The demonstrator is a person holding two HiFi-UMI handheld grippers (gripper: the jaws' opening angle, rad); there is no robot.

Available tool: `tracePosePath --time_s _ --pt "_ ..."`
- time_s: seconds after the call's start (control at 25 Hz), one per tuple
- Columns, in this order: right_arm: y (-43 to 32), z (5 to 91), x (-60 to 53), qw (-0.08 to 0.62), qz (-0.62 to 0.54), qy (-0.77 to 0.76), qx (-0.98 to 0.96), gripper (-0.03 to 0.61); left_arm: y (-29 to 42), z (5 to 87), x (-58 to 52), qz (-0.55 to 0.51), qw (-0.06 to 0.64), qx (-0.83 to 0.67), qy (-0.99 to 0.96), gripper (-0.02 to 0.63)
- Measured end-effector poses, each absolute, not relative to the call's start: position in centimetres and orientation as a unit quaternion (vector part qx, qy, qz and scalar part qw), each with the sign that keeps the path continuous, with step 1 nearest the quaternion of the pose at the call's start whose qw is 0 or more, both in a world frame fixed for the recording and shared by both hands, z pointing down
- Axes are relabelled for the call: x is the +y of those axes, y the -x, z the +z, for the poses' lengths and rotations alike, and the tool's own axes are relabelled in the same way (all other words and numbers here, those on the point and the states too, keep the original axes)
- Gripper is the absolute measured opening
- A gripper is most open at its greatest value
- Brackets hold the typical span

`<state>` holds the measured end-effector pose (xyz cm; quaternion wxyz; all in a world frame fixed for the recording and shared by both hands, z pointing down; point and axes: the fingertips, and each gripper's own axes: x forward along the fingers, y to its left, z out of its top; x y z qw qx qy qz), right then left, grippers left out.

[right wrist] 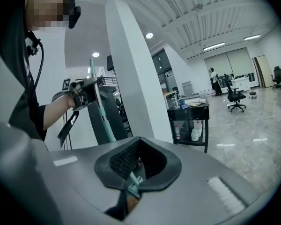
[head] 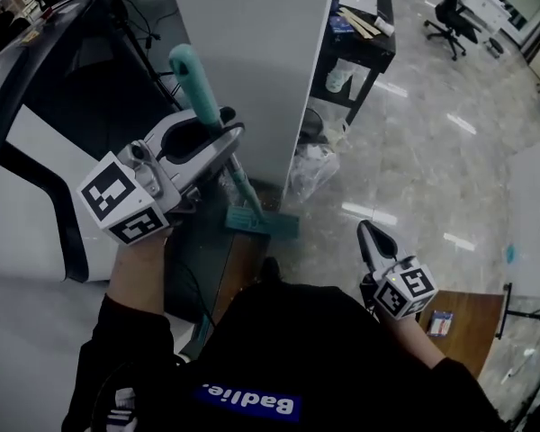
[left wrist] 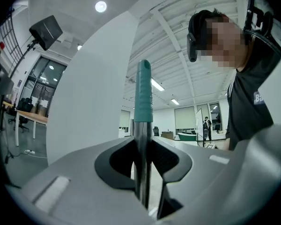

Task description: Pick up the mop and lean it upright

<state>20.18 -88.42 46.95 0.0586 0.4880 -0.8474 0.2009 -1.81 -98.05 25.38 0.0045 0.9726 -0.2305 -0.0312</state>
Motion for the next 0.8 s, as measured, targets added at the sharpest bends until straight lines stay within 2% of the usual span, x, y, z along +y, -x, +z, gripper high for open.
tracePosePath --time_s 0.48,0.8 --pt "-20.1 48.6 -93.7 0.075 0.215 -0.488 -0.843 0.005 3.1 28.5 -106.6 0.007 0.024 -0.214 -0.976 0.109" --pt "-21.5 49.0 -95.3 0.08 0.223 -0.481 -0.844 0.005 2.9 29.4 -110.5 -0.067 0.073 -0.217 -0.971 0.118"
